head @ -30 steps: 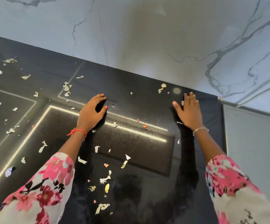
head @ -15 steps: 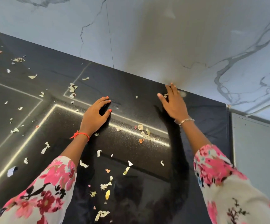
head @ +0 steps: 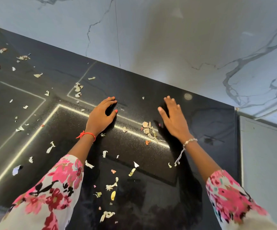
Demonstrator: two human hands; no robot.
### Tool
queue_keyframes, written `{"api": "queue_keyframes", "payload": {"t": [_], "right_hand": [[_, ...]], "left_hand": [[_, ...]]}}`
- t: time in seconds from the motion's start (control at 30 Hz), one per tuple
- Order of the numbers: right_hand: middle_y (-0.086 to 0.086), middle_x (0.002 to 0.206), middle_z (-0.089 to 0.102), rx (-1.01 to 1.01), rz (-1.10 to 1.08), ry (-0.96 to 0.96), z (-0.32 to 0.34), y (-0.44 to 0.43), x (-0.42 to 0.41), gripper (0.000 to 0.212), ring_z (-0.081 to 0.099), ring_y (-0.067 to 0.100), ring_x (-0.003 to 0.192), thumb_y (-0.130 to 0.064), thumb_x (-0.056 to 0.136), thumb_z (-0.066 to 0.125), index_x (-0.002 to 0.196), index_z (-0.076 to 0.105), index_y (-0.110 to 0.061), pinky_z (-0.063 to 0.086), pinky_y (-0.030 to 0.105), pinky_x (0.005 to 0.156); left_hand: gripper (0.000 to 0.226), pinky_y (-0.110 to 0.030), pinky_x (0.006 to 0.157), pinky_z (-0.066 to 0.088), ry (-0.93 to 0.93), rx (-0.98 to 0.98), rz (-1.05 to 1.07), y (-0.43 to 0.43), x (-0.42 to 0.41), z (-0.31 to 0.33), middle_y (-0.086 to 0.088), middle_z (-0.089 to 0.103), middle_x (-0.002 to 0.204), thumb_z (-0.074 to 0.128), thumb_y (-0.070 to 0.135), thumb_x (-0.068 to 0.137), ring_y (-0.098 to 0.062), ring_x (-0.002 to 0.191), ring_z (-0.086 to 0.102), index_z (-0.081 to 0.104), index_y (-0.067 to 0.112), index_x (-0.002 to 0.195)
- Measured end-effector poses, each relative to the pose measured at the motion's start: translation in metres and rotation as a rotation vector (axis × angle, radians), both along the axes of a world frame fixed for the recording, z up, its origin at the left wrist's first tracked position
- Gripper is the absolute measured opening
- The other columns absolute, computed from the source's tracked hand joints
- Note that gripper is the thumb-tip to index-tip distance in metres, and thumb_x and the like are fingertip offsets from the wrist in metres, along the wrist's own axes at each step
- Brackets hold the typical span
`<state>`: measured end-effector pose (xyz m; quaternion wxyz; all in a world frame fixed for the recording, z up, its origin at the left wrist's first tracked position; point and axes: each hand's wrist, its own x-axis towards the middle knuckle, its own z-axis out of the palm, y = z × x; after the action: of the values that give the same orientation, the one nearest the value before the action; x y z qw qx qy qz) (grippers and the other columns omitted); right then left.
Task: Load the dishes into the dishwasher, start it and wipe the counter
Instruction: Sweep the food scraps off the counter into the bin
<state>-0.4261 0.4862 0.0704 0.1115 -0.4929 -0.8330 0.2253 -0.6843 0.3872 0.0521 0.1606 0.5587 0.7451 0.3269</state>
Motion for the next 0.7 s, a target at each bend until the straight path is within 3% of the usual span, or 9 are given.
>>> {"api": "queue_keyframes", "payload": {"t": [0.1,0.23,0.33,0.5,0.63,0.7], "right_hand": [[0.007,0.157,-0.003,0.063,0.064,-0.194,-0.009,-0.004,-0.019,0.084,-0.005,0.018,0.145,-0.069,0.089,0.011,0.149,0.005,-0.01,-0.004,0.034,0.118],[-0.002,0.157,0.002,-0.016,0.384,0.002,0.001,-0.06,-0.046,0.08,-0.003,0.006,0.142,-0.065,0.089,0.01,0.15,0.003,-0.015,-0.002,0.032,0.119],[-0.009,0.155,-0.001,-0.08,0.358,0.108,0.011,-0.036,-0.058,0.067,-0.004,0.002,0.139,-0.056,0.095,0.02,0.149,0.005,-0.019,0.0,0.027,0.116],[0.004,0.158,-0.004,-0.019,0.264,-0.188,-0.001,0.031,-0.075,0.076,-0.006,0.014,0.145,-0.06,0.093,0.017,0.149,0.003,-0.011,-0.004,0.034,0.119],[0.004,0.157,-0.008,0.028,0.547,-0.213,-0.001,-0.021,-0.076,0.091,-0.009,0.013,0.144,-0.071,0.08,-0.001,0.149,-0.001,-0.012,-0.006,0.035,0.118],[-0.002,0.156,-0.008,-0.091,0.686,-0.159,0.004,-0.054,-0.064,0.083,-0.012,0.006,0.142,-0.067,0.083,0.004,0.149,0.0,-0.017,-0.009,0.031,0.118]], "left_hand": [[0.037,-0.027,0.105,0.032,-0.002,-0.001,0.001,0.0,0.0,0.001,0.009,0.046,0.14,0.057,0.026,0.09,-0.007,0.132,0.038,0.054,0.021,0.127],[0.038,-0.025,0.105,0.03,0.002,-0.001,0.012,0.0,0.001,0.0,0.01,0.046,0.14,0.057,0.026,0.089,-0.006,0.132,0.038,0.054,0.022,0.127],[0.037,-0.024,0.106,0.029,-0.006,0.013,0.004,0.0,0.001,0.001,0.008,0.047,0.14,0.058,0.024,0.09,-0.007,0.133,0.037,0.054,0.02,0.127],[0.037,-0.019,0.105,0.026,-0.007,0.009,0.018,0.0,0.003,0.003,0.009,0.047,0.14,0.058,0.023,0.09,-0.004,0.133,0.036,0.055,0.02,0.127],[0.038,-0.019,0.106,0.026,-0.002,0.015,0.023,0.0,0.004,0.001,0.01,0.047,0.139,0.058,0.023,0.089,-0.005,0.133,0.036,0.055,0.021,0.127],[0.037,-0.022,0.106,0.029,-0.005,0.018,0.021,0.0,0.004,0.002,0.01,0.048,0.139,0.058,0.023,0.089,-0.005,0.133,0.037,0.055,0.021,0.126]]}}
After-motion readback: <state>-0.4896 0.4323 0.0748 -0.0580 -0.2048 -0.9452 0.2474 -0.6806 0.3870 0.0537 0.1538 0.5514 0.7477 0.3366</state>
